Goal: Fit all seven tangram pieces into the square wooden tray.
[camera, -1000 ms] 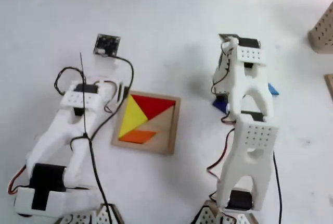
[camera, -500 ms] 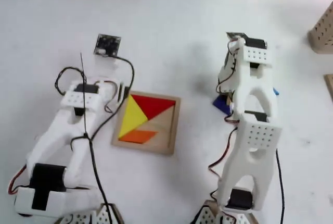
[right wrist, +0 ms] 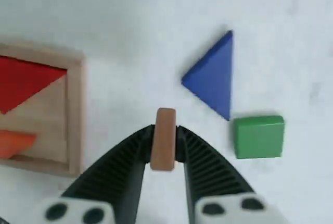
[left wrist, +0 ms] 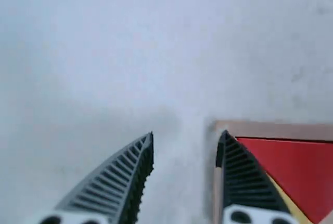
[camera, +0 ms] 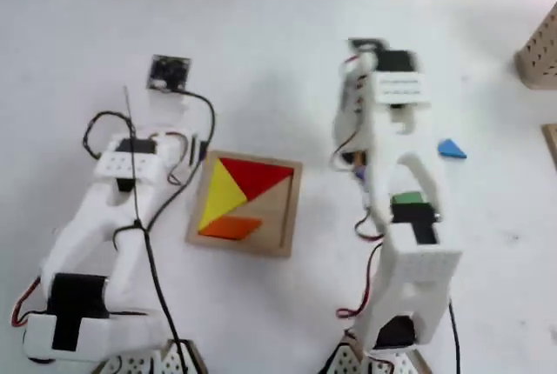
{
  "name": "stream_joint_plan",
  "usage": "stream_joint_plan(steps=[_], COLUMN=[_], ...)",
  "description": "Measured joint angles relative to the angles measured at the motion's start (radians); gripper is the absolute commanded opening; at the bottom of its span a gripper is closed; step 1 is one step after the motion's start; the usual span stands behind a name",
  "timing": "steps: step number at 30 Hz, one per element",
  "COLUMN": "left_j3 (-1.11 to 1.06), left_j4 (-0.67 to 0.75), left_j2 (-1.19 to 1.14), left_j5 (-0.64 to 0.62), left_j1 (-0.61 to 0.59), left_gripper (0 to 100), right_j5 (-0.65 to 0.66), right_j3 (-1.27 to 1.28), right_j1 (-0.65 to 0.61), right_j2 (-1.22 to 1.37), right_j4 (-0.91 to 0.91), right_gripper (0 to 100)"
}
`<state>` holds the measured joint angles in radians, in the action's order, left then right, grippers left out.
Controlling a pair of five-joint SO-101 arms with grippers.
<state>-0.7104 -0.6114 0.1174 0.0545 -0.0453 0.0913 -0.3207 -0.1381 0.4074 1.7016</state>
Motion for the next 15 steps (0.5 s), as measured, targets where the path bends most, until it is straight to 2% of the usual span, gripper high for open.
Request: stream_joint_plan(steps=[8,15], left_j3=[0.015,0.015], left_j4=[0.0,0.0], left_j2=[-0.002,-0.002], left_j5=[-0.074,-0.091], left_j1=[-0.072,-0.086], left_gripper=[20,20], right_j5=[-0.029,-0.031], right_j3=[0.196,0.218], right_j1=[-0.284,-0.397], right_j2=[-0.02,-0.021], right_j4=[-0.107,-0.158], right_gripper=[1.8,2.9])
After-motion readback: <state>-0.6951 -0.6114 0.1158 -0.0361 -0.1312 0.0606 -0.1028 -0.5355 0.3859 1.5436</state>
